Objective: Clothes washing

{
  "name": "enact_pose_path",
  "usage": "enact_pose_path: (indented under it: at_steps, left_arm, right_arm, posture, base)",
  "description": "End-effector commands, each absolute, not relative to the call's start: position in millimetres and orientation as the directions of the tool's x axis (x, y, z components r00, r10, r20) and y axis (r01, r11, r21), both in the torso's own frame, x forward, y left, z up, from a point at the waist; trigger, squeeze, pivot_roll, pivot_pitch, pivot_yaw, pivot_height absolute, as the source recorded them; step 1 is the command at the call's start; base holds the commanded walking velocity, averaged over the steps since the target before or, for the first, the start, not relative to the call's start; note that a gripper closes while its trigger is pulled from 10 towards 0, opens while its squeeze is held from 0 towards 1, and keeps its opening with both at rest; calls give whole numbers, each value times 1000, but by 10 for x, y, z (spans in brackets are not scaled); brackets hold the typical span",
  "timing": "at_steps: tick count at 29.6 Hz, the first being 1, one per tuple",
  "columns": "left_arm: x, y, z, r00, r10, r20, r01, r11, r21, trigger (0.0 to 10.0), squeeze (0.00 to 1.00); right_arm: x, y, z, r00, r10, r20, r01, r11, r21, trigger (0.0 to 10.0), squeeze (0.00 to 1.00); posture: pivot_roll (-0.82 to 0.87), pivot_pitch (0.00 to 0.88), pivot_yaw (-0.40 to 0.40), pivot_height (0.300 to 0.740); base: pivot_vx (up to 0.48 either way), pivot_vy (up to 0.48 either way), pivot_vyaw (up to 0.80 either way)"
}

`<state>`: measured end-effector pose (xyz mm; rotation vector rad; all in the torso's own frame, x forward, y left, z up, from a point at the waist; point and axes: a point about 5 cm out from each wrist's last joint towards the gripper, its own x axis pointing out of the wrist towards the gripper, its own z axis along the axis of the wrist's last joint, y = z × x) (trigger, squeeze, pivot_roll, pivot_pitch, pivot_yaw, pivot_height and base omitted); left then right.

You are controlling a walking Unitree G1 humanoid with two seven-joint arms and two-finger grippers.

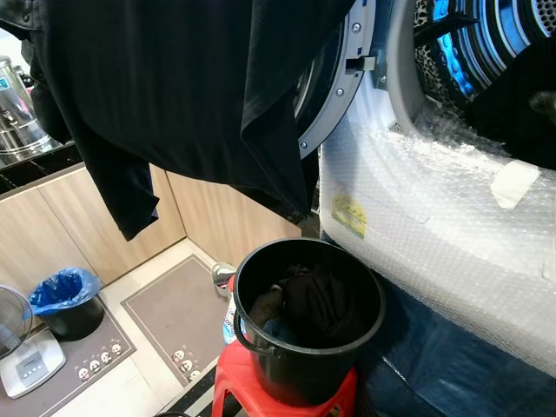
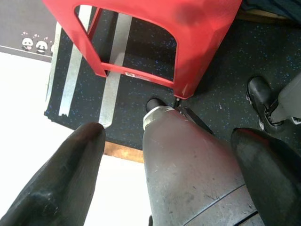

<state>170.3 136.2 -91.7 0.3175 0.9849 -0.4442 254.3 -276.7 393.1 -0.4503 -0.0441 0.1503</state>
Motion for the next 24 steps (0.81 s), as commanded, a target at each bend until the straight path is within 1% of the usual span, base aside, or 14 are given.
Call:
enact_pose_path:
  at_steps: [1,4,9,10,11,12,14,15,17,19,20,24]
  left_arm:
    - [1554,1447,-987,412,-188,-892,515,856,57,10000,0]
    - [1559,1443,-985,413,-190,-891,510,858,53,10000,0]
    - [1569,1438,-981,415,-191,-890,506,861,51,10000,0]
    - [1571,1438,-980,416,-191,-889,504,862,50,10000,0]
    - [1571,1438,-980,416,-191,-889,504,862,50,10000,0]
    - [1573,1439,-979,418,-190,-889,499,865,49,10000,0]
    - [1575,1439,-979,418,-190,-888,498,866,49,10000,0]
    - [1577,1444,-978,420,-188,-888,492,869,49,10000,0]
    - [1580,1445,-977,422,-187,-887,490,871,49,10000,0]
    - [1582,1454,-976,423,-184,-887,485,873,50,10000,0]
    - [1582,1454,-976,423,-184,-887,485,873,50,10000,0]
    - [1582,1466,-976,424,-181,-887,483,874,52,10000,0]
  right_arm:
    - [2460,-2740,3993,982,188,37,-151,881,-449,10000,0]
    - [2372,-2623,3979,943,320,96,-245,857,-452,10000,0]
    - [2388,-2488,3743,920,383,82,-299,822,-485,10000,0]
    - [2376,-2403,3645,896,438,77,-351,803,-482,10000,0]
    - [2376,-2403,3645,896,438,77,-351,803,-482,10000,0]
    - [2348,-2281,3517,860,504,78,-414,779,-471,10000,0]
    - [2339,-2246,3482,849,522,80,-431,774,-464,10000,0]
    - [2343,-2153,3366,821,562,98,-472,766,-437,10000,0]
    - [2348,-2099,3267,813,573,98,-489,766,-417,10000,0]
    - [2368,-1967,2969,809,587,32,-530,751,-393,10000,0]
    - [2368,-1967,2969,809,587,32,-530,751,-393,10000,0]
    - [2425,-1815,2671,804,594,-30,-569,753,-329,10000,0]
  posture:
    - [-202,0,89,740]
    - [-201,0,88,740]
    - [-190,0,84,740]
    - [-187,0,83,740]
    - [-187,0,83,740]
    - [-179,4,81,740]
    - [-179,4,81,740]
    - [-176,8,81,740]
    - [-171,11,79,740]
    - [-164,18,78,740]
    - [-164,18,78,740]
    - [-160,31,79,740]
  base:
    - [0,0,0]
    - [0,0,0]
    - [0,0,0]
    - [0,0,0]
    - [0,0,0]
    - [0,0,0]
    - [0,0,0]
    - [0,0,0]
    - [0,0,0]
    - [0,0,0]
    - [0,0,0]
    - [0,0,0]
